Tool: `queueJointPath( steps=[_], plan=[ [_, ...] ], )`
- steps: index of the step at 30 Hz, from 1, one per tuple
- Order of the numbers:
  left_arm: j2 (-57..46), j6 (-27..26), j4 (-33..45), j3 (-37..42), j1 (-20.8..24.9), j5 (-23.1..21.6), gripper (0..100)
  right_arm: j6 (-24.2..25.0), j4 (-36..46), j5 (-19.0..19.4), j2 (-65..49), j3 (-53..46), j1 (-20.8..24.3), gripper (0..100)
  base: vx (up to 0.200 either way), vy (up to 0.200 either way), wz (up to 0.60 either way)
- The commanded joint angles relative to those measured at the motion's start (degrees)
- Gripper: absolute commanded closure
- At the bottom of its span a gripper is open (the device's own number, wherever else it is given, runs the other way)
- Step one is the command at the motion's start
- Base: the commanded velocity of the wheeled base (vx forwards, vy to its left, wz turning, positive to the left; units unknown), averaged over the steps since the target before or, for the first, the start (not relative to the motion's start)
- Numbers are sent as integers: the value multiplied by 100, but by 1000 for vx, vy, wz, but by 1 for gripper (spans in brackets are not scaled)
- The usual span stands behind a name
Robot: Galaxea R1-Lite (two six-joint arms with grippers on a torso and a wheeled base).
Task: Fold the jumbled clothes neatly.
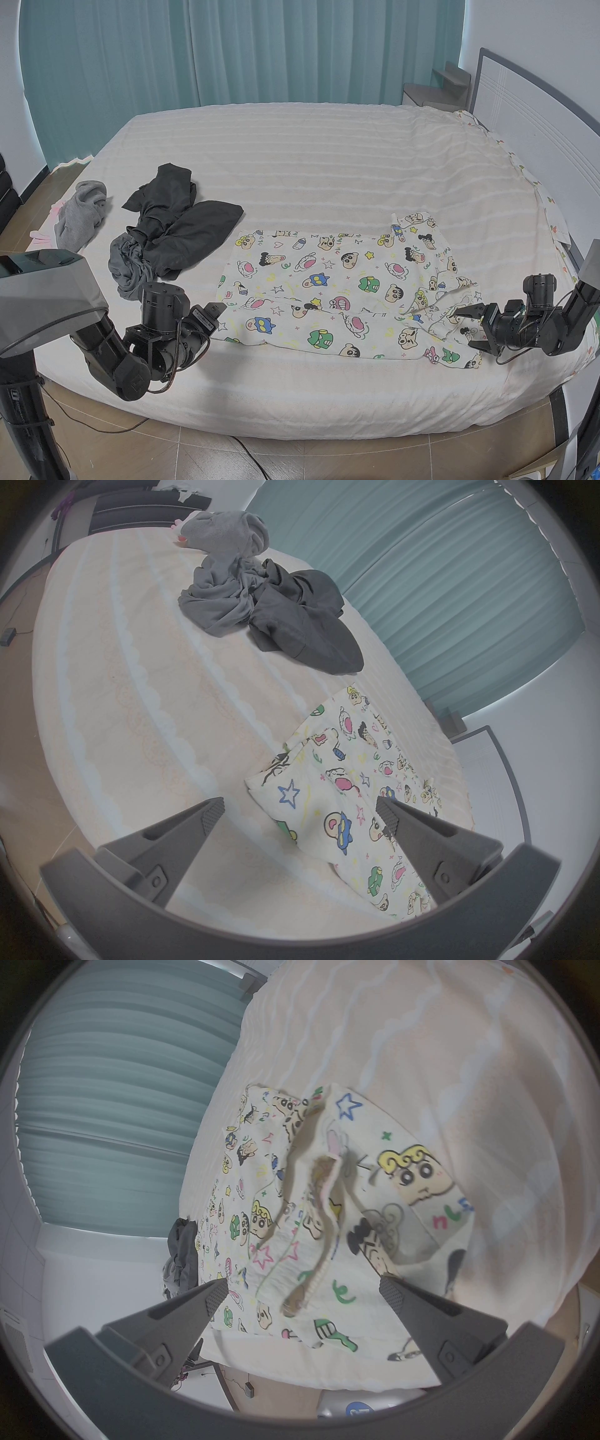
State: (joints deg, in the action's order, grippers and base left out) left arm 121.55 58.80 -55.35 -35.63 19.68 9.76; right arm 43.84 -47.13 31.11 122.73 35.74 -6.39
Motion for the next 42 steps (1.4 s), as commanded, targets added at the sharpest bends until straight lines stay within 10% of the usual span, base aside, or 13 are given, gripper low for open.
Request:
queueJointPath(
  steps=[1,14,42],
  plan=[
    [9,0,-231,162,1,-1,0,-112,-77,9,-232,-331,-38,0,0,0,0],
    [-97,0,-328,311,54,17,0,1399,-279,-993,-1041,-577,964,0,0,0,0],
    [-18,0,-328,390,124,-1,0,1496,-1949,-1960,620,-454,1131,0,0,0,0]
  ],
)
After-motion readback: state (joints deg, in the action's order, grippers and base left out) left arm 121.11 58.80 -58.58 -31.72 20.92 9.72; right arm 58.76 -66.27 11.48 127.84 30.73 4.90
